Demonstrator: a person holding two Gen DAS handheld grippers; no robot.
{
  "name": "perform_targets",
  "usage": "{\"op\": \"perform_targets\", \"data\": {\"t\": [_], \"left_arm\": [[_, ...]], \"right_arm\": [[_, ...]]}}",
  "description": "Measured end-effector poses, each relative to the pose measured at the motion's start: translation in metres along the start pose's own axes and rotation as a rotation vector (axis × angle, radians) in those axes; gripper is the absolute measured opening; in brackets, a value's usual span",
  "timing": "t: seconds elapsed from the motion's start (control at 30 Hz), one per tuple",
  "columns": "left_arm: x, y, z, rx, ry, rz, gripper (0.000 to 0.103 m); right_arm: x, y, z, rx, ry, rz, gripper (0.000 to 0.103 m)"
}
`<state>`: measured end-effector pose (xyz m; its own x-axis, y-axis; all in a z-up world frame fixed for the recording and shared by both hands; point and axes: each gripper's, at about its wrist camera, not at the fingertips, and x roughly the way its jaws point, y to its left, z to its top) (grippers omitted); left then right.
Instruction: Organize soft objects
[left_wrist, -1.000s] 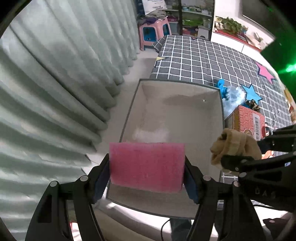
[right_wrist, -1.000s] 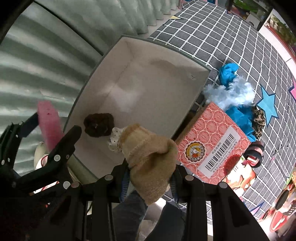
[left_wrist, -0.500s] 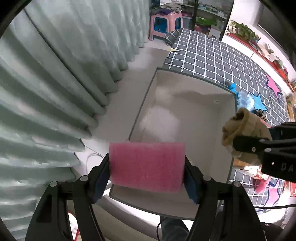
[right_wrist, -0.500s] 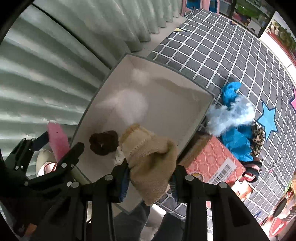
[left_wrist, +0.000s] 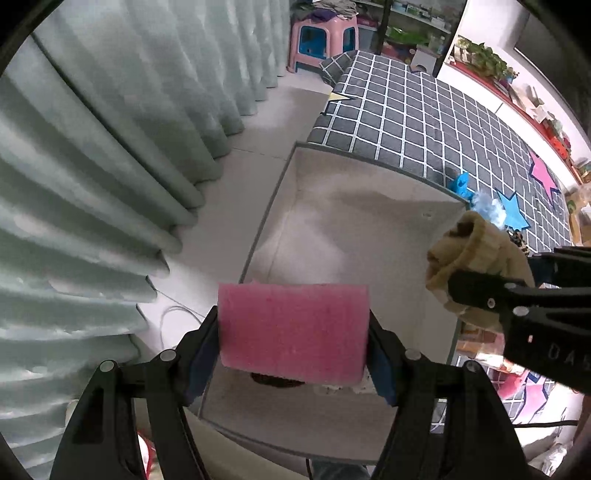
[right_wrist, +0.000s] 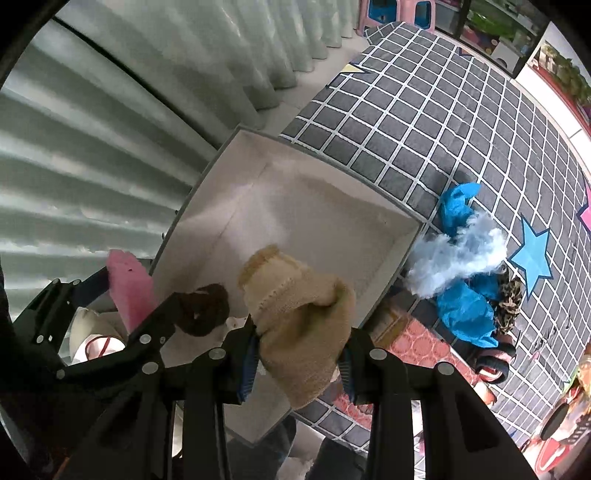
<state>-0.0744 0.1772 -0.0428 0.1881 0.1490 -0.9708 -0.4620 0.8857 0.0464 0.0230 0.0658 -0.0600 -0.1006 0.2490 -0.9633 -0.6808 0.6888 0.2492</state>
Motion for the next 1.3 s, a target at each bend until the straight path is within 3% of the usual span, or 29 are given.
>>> {"op": "perform_targets", "data": {"t": [0.87, 0.97, 1.13, 1.17, 1.2, 1.23, 1.3], "left_arm": [[0.030, -0.017, 0.025, 0.008, 0.094, -0.101, 0.076], [0.030, -0.021, 0.024, 0.015, 0.099, -0.089, 0.080], [0.030, -0.022, 0.026, 0.004, 0.104, -0.098, 0.092], [0.029, -0.023, 0.025, 0.007, 0.103, -0.100, 0.092], [0.029, -0.025, 0.025, 0.015, 0.105, -0.099, 0.092], [0.028, -0.027, 0.024, 0.024, 0.105, -0.099, 0.092], [0.028, -0.031, 0.023, 0.036, 0.108, -0.099, 0.092]], "right_arm": [[0.015, -0.019, 0.019, 0.045, 0.007, 0.029, 0.039], [0.014, -0.020, 0.018, 0.048, -0.002, 0.043, 0.062], [0.006, -0.025, 0.016, 0.059, -0.025, 0.045, 0.063], [0.005, -0.026, 0.016, 0.066, -0.029, 0.046, 0.076], [0.004, -0.028, 0.015, 0.073, -0.033, 0.047, 0.096], [0.001, -0.031, 0.014, 0.085, -0.045, 0.043, 0.101], [-0.005, -0.037, 0.012, 0.107, -0.064, 0.049, 0.102]]}}
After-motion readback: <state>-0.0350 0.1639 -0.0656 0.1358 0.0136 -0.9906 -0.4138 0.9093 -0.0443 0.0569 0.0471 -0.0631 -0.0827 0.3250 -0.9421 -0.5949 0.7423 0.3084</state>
